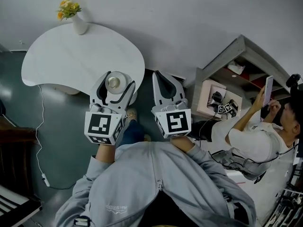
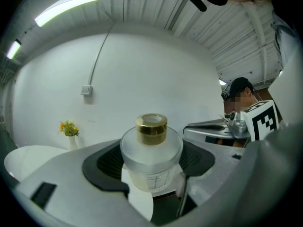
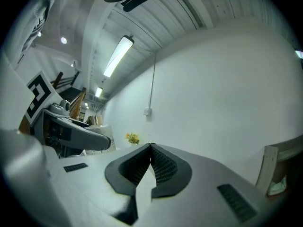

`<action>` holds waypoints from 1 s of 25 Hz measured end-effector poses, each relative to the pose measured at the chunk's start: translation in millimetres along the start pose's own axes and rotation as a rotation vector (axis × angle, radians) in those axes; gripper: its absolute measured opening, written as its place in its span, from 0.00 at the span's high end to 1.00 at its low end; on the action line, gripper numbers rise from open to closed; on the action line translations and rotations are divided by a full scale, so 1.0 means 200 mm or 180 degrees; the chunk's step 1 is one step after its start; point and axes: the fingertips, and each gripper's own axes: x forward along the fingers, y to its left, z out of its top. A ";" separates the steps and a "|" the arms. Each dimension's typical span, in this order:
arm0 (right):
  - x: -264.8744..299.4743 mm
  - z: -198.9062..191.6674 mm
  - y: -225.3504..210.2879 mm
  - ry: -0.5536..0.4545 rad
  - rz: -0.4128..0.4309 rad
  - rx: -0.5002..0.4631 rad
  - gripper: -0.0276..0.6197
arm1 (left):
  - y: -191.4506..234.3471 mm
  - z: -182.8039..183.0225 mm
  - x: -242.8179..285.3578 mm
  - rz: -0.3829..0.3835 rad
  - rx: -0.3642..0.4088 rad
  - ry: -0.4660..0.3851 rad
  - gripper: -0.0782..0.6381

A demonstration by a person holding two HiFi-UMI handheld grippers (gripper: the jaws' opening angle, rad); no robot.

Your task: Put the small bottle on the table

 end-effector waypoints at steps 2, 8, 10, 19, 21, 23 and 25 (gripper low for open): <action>0.06 -0.02 -0.03 -0.0002 -0.0013 -0.0014 0.92 | 0.03 0.00 0.07 -0.0012 0.0028 -0.0012 0.43; 0.30 -0.05 -0.09 -0.0022 -0.0049 -0.0040 0.92 | 0.19 -0.02 0.30 -0.0078 0.0044 0.0035 0.43; 0.39 -0.06 -0.10 -0.0027 -0.0064 -0.0020 0.92 | 0.24 -0.02 0.38 -0.0119 0.0062 0.0047 0.43; 0.72 -0.18 -0.22 0.0080 -0.0203 0.0049 0.92 | 0.41 -0.07 0.71 -0.0320 0.0169 0.0117 0.43; 0.77 -0.21 -0.25 0.0108 -0.0244 0.0047 0.92 | 0.44 -0.09 0.77 -0.0380 0.0176 0.0137 0.43; 0.81 -0.25 -0.26 0.0140 -0.0284 0.0050 0.92 | 0.46 -0.12 0.83 -0.0441 0.0182 0.0161 0.43; 0.84 -0.29 -0.28 0.0183 -0.0325 0.0064 0.92 | 0.48 -0.15 0.89 -0.0510 0.0187 0.0193 0.43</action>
